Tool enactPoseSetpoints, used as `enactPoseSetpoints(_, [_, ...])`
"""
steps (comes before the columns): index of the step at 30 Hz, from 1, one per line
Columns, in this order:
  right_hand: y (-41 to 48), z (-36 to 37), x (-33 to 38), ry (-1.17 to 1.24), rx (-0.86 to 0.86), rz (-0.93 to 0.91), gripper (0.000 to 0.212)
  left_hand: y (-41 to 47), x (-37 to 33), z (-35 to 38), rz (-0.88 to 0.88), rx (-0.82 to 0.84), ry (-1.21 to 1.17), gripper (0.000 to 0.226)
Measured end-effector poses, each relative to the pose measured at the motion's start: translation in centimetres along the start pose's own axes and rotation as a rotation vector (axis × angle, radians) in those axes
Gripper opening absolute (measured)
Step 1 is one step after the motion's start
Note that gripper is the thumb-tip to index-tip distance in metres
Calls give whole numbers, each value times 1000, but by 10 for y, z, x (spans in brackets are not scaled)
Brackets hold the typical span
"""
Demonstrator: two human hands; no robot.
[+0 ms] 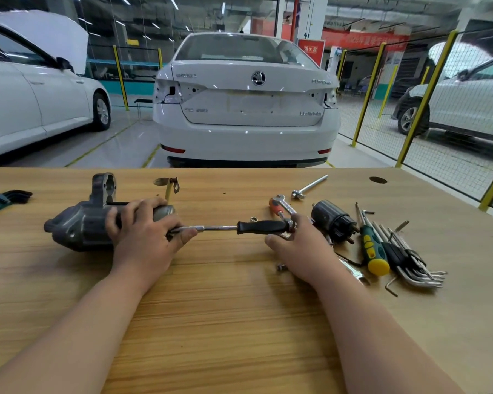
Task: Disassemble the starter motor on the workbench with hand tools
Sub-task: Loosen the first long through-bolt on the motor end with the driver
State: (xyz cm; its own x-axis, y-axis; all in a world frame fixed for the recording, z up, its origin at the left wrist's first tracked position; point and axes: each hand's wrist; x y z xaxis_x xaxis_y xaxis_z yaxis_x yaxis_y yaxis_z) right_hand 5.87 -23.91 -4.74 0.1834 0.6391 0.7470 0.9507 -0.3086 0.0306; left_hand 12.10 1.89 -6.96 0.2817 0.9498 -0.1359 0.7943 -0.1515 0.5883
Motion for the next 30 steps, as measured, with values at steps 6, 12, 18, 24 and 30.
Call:
enactPoseSetpoints(6, [-16, -1, 3, -419, 146, -102, 40, 0, -3, 0, 0, 12, 34, 54])
enactPoseSetpoints(12, [-9, -14, 2, -344, 105, -17, 28, -2, -1, 2, -1, -7, 30, 53])
enactPoseSetpoints(18, [0, -29, -13, 362, -247, 43, 14, -2, -1, 3, 3, -31, 32, 49])
enactPoseSetpoints(24, [4, -37, -26, 766, -225, 184, 15, -3, -1, 3, 8, -31, 31, 45])
enactPoseSetpoints(30, [6, -37, -27, 576, -164, 131, 21, -3, -1, 4, 9, -51, 25, 48])
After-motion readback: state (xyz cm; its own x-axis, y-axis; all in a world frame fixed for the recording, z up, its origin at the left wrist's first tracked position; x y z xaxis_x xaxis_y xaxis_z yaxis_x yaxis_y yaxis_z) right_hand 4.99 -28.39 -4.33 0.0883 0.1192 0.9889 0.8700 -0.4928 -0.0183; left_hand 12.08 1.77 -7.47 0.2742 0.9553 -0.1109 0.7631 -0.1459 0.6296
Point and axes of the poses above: each hand's wrist, its own y-axis towards the middle knuckle, its own z-axis out of the palm, x = y × z, and after that the axes turned 2 degrees about y, right-handed
